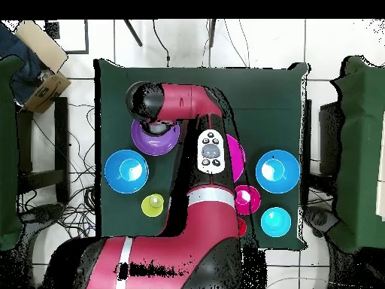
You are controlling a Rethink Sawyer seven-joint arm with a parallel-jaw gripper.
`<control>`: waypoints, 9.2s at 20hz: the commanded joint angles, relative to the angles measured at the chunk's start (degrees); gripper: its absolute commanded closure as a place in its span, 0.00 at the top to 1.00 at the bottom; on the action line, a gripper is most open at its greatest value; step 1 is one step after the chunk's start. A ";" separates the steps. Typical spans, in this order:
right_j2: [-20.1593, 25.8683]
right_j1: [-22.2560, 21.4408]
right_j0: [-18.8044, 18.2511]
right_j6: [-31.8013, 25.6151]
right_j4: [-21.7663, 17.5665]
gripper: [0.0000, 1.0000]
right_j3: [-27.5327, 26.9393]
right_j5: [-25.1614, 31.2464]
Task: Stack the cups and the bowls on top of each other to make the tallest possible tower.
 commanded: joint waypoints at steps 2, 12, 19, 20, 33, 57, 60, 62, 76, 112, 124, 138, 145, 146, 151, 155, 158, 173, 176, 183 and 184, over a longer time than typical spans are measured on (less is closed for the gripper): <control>2.64 1.29 -0.88 3.06 -2.05 1.00 5.49 -3.50; 1.73 1.33 -0.37 2.02 -2.51 1.00 2.61 2.20; 1.54 1.56 -0.36 1.53 -2.55 1.00 1.24 3.91; 1.52 1.68 -0.38 1.36 -2.58 1.00 0.89 4.47; 1.52 0.96 -0.99 0.36 -2.92 1.00 2.04 4.16; 2.22 -2.76 -2.63 -2.75 -2.32 1.00 0.28 13.94; 2.41 -3.05 -2.36 -2.50 -2.41 1.00 -1.52 17.09; 2.65 -2.56 -2.46 -2.50 -2.73 1.00 -2.03 17.20; 3.48 -2.62 -3.28 -2.07 -3.49 1.00 4.71 6.85; 3.16 -2.88 -2.27 -4.05 -4.67 1.00 5.58 18.90; 3.48 -2.69 -1.70 0.91 -3.53 1.00 1.15 16.42; 8.36 -12.41 -6.83 0.15 0.64 1.00 19.39 -15.16; 7.38 -10.91 -6.21 -0.40 -2.13 1.00 20.76 -14.69; 6.48 -9.98 -5.51 -0.30 -2.48 1.00 19.42 -11.87; 5.43 -8.10 -4.69 0.51 -3.22 1.00 17.69 -11.61; 5.97 -8.13 -5.10 0.04 -3.37 1.00 18.44 -13.27; 6.39 -8.06 -5.26 0.07 -3.68 1.00 19.46 -15.70; 10.40 -9.34 -8.50 -1.76 -5.30 1.00 26.28 -26.30; 10.60 -9.26 -8.68 -1.34 -5.88 1.00 27.02 -28.72; 9.47 -7.42 -7.52 -0.30 -6.62 1.00 25.57 -30.40; 9.33 -7.12 -7.36 -0.07 -6.84 1.00 25.40 -30.88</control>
